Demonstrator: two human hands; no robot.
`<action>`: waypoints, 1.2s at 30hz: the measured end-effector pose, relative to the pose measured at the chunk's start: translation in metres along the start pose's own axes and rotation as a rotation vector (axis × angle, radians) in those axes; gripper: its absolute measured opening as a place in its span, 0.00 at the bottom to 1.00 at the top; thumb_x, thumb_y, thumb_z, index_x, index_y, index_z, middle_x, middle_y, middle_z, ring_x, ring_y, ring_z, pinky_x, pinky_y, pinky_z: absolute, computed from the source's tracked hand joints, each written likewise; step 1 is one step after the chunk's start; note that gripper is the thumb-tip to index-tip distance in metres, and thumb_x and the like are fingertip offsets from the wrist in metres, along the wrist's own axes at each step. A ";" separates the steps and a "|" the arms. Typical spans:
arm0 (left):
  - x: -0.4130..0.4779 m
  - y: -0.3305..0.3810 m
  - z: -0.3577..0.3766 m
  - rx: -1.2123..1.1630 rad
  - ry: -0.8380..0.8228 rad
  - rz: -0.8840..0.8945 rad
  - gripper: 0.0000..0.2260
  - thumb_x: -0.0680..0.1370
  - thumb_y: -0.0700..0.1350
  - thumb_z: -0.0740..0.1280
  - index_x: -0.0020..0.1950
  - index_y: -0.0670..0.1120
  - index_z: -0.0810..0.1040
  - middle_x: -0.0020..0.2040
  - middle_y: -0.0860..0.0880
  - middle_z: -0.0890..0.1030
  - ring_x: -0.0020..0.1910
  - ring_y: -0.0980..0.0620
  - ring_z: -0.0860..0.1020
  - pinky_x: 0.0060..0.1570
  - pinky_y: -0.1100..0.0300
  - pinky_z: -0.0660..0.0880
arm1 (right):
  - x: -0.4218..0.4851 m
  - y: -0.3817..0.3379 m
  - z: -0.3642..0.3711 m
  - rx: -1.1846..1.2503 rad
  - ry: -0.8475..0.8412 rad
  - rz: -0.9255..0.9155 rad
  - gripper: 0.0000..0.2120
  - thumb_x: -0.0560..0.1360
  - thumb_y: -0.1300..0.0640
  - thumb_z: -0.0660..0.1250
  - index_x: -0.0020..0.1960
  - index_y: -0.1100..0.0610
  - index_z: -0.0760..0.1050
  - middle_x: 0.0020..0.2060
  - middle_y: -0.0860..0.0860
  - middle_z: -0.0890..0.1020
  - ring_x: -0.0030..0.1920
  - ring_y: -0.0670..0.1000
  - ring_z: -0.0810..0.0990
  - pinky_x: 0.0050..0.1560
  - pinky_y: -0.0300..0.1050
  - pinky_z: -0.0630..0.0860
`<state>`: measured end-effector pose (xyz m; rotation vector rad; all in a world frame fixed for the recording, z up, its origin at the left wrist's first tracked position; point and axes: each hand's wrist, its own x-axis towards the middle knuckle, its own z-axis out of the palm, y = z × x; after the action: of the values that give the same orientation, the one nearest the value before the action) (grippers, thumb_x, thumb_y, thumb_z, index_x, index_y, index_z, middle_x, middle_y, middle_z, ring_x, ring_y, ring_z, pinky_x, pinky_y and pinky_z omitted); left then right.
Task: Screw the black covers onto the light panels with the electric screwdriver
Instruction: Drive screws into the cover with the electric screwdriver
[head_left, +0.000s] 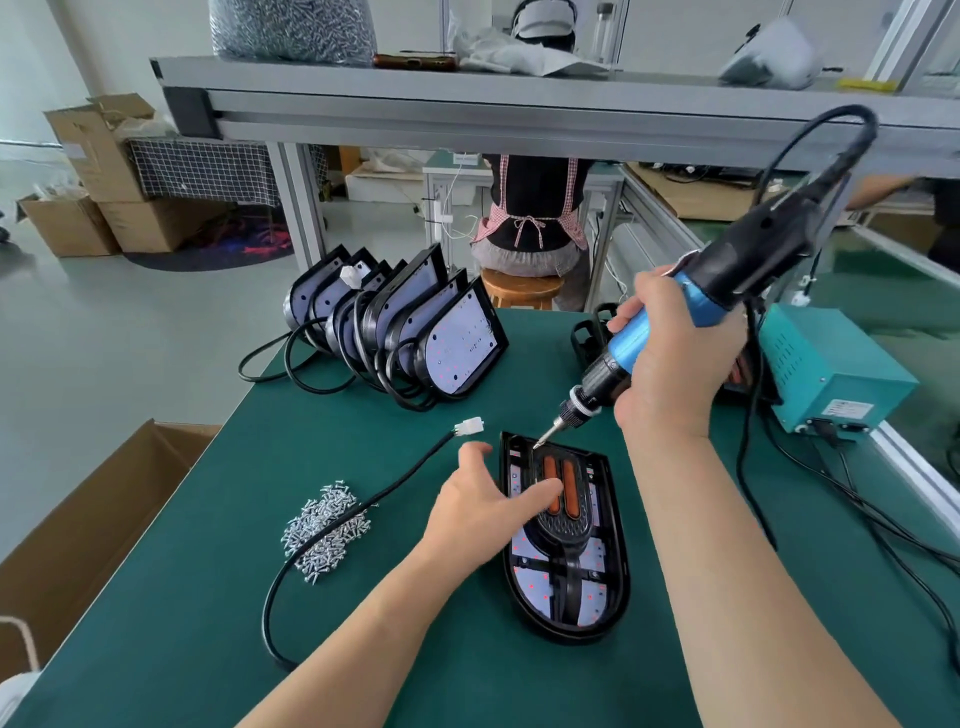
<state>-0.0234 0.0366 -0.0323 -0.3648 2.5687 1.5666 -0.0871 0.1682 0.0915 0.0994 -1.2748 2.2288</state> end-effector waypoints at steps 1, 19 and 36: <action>0.004 0.001 0.003 0.054 0.009 -0.006 0.45 0.65 0.70 0.71 0.73 0.49 0.61 0.58 0.54 0.75 0.58 0.52 0.75 0.51 0.58 0.71 | 0.001 0.005 0.002 -0.015 -0.023 -0.012 0.07 0.68 0.66 0.67 0.40 0.56 0.72 0.28 0.49 0.75 0.28 0.51 0.73 0.33 0.43 0.73; 0.009 0.003 0.005 -0.075 -0.030 -0.062 0.37 0.60 0.67 0.72 0.66 0.55 0.71 0.58 0.57 0.82 0.57 0.51 0.80 0.62 0.49 0.75 | 0.003 0.050 0.012 -0.110 -0.084 0.060 0.09 0.66 0.63 0.69 0.43 0.62 0.72 0.31 0.57 0.75 0.27 0.51 0.75 0.30 0.39 0.73; 0.009 0.003 0.005 -0.119 -0.029 -0.065 0.39 0.60 0.67 0.72 0.68 0.56 0.70 0.58 0.59 0.81 0.57 0.53 0.80 0.61 0.48 0.76 | 0.004 0.060 0.017 -0.158 -0.188 0.034 0.05 0.68 0.65 0.67 0.42 0.61 0.71 0.27 0.51 0.75 0.27 0.51 0.73 0.30 0.41 0.74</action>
<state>-0.0330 0.0407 -0.0343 -0.4282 2.4232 1.6931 -0.1241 0.1323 0.0556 0.2333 -1.5591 2.1787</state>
